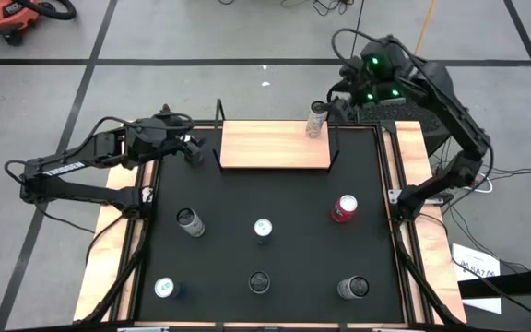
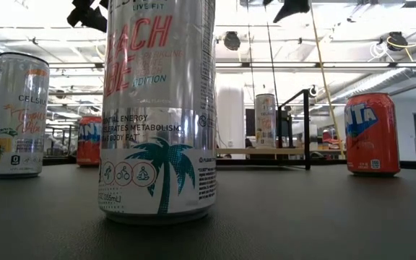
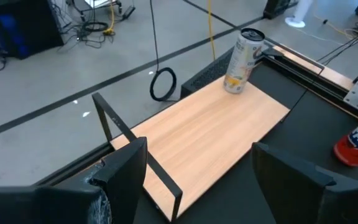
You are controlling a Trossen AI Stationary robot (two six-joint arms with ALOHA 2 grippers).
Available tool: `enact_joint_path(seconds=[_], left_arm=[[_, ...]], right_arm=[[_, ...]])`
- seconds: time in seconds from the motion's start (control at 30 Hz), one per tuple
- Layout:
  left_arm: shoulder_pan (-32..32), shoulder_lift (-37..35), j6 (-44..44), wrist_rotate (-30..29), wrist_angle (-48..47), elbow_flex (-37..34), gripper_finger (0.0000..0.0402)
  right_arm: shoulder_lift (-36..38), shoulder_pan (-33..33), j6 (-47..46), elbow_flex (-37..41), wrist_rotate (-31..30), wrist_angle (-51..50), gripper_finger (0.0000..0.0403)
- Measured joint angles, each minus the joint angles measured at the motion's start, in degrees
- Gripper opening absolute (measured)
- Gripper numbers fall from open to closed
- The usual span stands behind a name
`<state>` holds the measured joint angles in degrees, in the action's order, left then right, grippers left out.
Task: Place canned beverage on shelf
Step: Put the bottom red soda can on the shelf
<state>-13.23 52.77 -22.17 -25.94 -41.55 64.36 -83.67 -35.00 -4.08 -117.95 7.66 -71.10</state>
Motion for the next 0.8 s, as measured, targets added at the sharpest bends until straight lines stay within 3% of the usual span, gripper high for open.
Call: enact_joint_path(seconds=[0.1,0.3,0.4,0.8], left_arm=[[0.02,0.36,0.00,0.05,-0.01,0.00,0.0288],[0.00,2.50,0.04,-0.01,0.05,0.00,0.0288],[0.00,4.22,0.07,0.00,0.04,-0.02,0.0288],[0.17,7.98,0.67,2.11,-1.53,-0.02,0.0288]], right_arm=[[1.46,2.61,-3.99,-0.02,-1.57,-4.89,0.0352],[2.04,9.79,-15.75,-0.02,-11.07,-17.08,0.0352],[2.14,13.82,-22.64,1.34,-12.22,-18.67,0.0352],[6.51,26.27,-44.03,23.59,-12.49,-16.26,0.0352]])
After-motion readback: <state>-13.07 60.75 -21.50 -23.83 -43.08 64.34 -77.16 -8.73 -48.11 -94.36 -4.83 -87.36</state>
